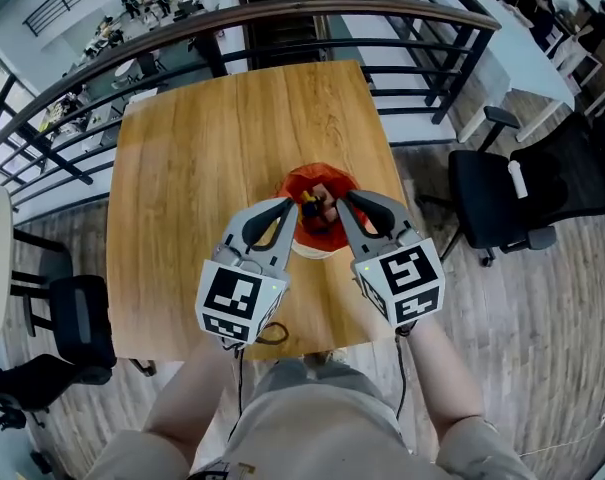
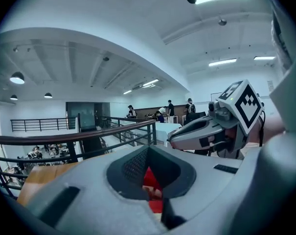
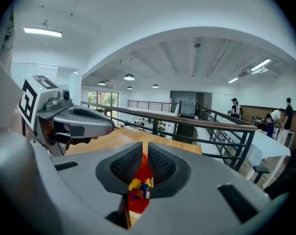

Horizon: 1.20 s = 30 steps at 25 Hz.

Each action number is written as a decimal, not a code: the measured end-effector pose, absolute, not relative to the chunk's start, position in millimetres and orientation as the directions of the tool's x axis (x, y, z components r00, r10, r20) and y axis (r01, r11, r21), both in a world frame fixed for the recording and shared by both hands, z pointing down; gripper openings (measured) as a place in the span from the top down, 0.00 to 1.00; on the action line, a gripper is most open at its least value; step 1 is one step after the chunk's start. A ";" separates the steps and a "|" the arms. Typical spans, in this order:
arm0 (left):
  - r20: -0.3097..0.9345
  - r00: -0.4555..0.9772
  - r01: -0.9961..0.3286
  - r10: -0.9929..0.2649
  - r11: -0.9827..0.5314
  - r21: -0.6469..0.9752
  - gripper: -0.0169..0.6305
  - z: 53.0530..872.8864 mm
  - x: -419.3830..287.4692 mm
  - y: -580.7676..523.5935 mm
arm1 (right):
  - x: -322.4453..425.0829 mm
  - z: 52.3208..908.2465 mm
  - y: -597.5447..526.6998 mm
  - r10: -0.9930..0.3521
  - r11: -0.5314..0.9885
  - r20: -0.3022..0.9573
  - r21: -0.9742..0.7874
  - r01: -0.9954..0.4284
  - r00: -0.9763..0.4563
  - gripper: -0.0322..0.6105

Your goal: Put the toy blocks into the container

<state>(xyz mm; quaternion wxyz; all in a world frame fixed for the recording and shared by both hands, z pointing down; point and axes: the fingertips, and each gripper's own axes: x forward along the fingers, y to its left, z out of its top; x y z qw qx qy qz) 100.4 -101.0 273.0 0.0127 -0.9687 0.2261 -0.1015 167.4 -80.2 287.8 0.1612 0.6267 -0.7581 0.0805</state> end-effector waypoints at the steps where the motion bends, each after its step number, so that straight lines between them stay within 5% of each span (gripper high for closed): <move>1: 0.177 0.881 -0.433 -0.439 -0.898 -0.075 0.95 265.1 99.1 -96.8 | 165.0 278.9 -74.3 -0.928 0.206 0.331 0.080 -0.975 -0.169 0.88; 17: 0.002 0.904 -0.421 -0.427 -0.892 -0.163 0.95 155.4 50.7 -13.0 | 130.9 151.7 18.9 -0.977 0.210 0.044 0.102 -0.972 -0.207 0.89; 30: 0.018 0.913 -0.401 -0.407 -0.905 -0.142 0.95 178.6 41.6 18.0 | 119.1 167.1 60.7 -0.979 0.203 -0.004 0.028 -0.979 -0.203 0.90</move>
